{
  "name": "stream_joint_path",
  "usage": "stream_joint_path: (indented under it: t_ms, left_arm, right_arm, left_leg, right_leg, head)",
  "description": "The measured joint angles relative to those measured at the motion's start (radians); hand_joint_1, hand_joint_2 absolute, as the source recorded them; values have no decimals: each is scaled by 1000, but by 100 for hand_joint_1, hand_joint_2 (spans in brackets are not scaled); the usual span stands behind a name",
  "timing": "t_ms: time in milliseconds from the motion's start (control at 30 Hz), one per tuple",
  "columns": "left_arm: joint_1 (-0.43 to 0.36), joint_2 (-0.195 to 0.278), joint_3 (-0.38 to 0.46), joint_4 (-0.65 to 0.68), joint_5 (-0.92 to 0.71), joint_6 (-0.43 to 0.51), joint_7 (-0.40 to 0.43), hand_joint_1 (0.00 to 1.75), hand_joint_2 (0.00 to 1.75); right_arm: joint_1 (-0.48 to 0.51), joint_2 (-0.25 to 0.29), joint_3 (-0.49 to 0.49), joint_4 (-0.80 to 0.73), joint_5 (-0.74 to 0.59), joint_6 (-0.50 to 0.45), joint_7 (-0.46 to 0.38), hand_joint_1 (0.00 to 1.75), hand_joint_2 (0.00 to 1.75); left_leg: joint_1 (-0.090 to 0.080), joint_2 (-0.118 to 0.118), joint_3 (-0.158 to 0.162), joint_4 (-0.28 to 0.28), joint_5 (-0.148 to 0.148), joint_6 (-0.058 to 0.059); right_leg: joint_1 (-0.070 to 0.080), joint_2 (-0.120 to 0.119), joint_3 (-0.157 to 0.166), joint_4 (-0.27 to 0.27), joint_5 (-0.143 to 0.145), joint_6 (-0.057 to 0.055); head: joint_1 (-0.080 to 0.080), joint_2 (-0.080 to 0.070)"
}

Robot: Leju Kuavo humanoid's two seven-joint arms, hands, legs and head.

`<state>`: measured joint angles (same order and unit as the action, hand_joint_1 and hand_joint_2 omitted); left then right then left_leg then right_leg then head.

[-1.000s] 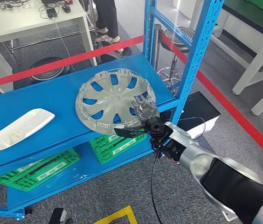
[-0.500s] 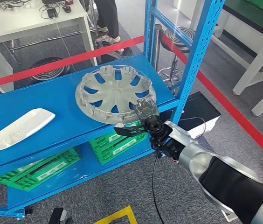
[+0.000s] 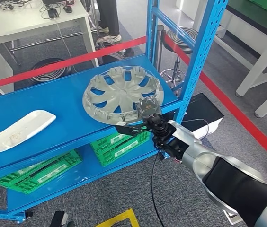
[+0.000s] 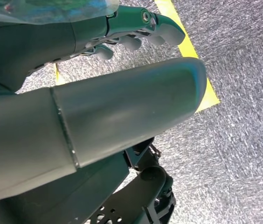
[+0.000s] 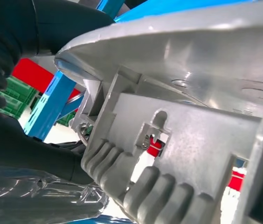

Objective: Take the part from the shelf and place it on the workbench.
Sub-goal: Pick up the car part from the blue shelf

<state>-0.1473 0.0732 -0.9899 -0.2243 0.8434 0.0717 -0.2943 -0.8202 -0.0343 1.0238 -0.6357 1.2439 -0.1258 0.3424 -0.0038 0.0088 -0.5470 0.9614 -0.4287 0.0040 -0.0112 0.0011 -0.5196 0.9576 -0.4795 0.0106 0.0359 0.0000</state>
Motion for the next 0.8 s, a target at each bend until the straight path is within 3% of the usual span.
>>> stream_joint_path:
  t_ms: [133, 367, 800]
  left_arm:
    - [1, 0, 0, 0, 1, 0, -1, 0, 0]
    - [9, 0, 0, 0, 14, 4, -8, 0, 0]
    - [16, 0, 0, 0, 19, 20, -17, 0, 0]
  right_arm:
    - [1, 0, 0, -4, 5, -31, 15, 175, 175]
    - [10, -17, -29, -67, -28, -188, 76, 175, 175]
    - [44, -89, -144, -293, -133, -257, 94, 175, 175]
  left_leg:
    - [0, 0, 0, 0, 0, 0]
    - [0, 0, 0, 0, 0, 0]
    - [0, 0, 0, 1, 0, 0]
  right_leg:
    - [0, 0, 0, 0, 0, 0]
    - [0, 0, 0, 0, 0, 0]
    - [0, 0, 0, 0, 0, 1]
  head:
    - [0, 0]
    - [0, 0]
    - [0, 0]
